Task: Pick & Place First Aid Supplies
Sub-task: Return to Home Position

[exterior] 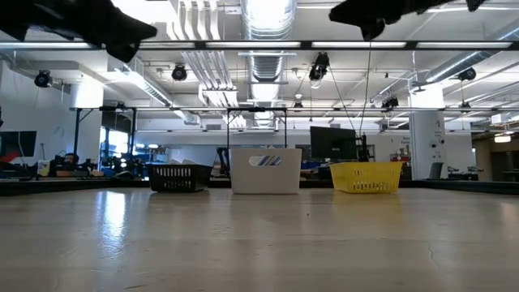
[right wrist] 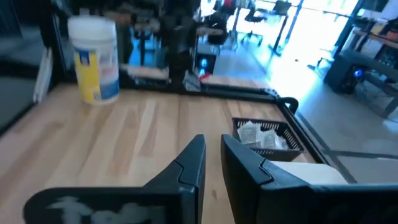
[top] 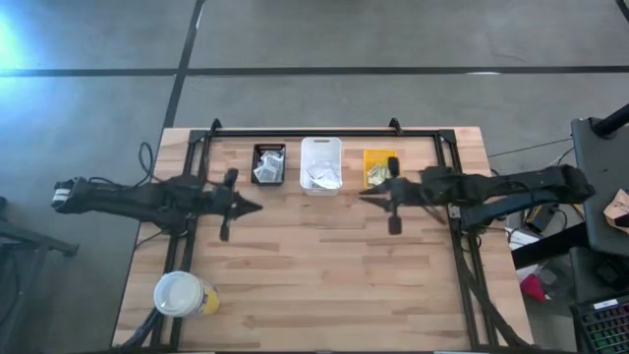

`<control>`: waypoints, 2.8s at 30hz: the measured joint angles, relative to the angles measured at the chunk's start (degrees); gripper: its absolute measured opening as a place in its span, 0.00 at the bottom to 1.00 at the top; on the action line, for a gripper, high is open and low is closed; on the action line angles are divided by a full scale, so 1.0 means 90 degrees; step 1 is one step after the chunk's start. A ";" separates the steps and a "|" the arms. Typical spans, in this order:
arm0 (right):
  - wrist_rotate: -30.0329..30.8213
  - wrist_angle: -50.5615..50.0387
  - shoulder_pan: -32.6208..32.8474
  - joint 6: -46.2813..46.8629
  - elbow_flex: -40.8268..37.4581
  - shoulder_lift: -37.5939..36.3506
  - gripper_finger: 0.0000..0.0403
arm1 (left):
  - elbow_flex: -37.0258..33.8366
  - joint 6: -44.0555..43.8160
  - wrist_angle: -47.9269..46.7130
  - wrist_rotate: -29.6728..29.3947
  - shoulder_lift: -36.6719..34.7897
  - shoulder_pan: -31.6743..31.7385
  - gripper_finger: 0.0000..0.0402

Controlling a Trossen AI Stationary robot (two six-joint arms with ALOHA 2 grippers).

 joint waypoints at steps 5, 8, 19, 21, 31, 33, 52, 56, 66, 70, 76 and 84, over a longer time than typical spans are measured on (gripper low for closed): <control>-0.0118 0.0840 -0.0091 0.0342 -0.1107 -0.0978 0.11 | -0.0791 0.0216 0.0889 -0.0006 -0.0608 -0.0704 0.00; -0.0130 0.1221 -0.0073 0.0336 -0.1687 -0.1534 0.11 | -0.1153 0.0220 0.1135 -0.0010 -0.0919 -0.0933 0.00; -0.0064 0.1855 -0.0078 0.0689 -0.3096 -0.3385 0.11 | -0.1976 0.0369 0.2116 0.0278 -0.1802 -0.1006 0.00; -0.0064 0.1858 -0.0078 0.0700 -0.3222 -0.3655 0.11 | -0.2175 0.0388 0.2421 0.0314 -0.1968 -0.1006 0.00; 0.0613 0.1053 -0.0075 0.0989 -0.3467 -0.5120 0.11 | -0.2725 0.0122 0.2616 0.0305 -0.2690 -0.1003 0.00; 0.0768 0.0664 -0.0076 0.1167 -0.3515 -0.5419 0.11 | -0.2727 0.0082 0.2678 0.0290 -0.2743 -0.1003 0.00; 0.0730 0.0045 -0.0073 0.2415 -0.4551 -0.6232 0.11 | -0.2620 -0.0170 0.0333 -0.0750 -0.2841 -0.0999 0.00; 0.0730 0.0042 -0.0073 0.2016 -0.4551 -0.6242 0.11 | -0.2725 -0.0185 0.0455 -0.0748 -0.2863 -0.1001 0.00; 0.0762 0.0042 -0.0078 0.1143 -0.4551 -0.6234 0.11 | -0.2727 -0.0458 0.0614 -0.0756 -0.2926 -0.1003 0.00; 0.0764 0.0040 -0.0078 0.1143 -0.4551 -0.6232 0.11 | -0.2729 -0.0605 0.0615 -0.0754 -0.2919 -0.1003 0.00; 0.0766 0.0040 -0.0078 0.1150 -0.4549 -0.6232 0.11 | -0.2732 -0.0614 0.0615 -0.0754 -0.2919 -0.1003 0.00; 0.0771 0.0040 -0.0078 0.1162 -0.4549 -0.6232 0.11 | -0.2734 -0.0614 0.0613 -0.0752 -0.2919 -0.1003 0.00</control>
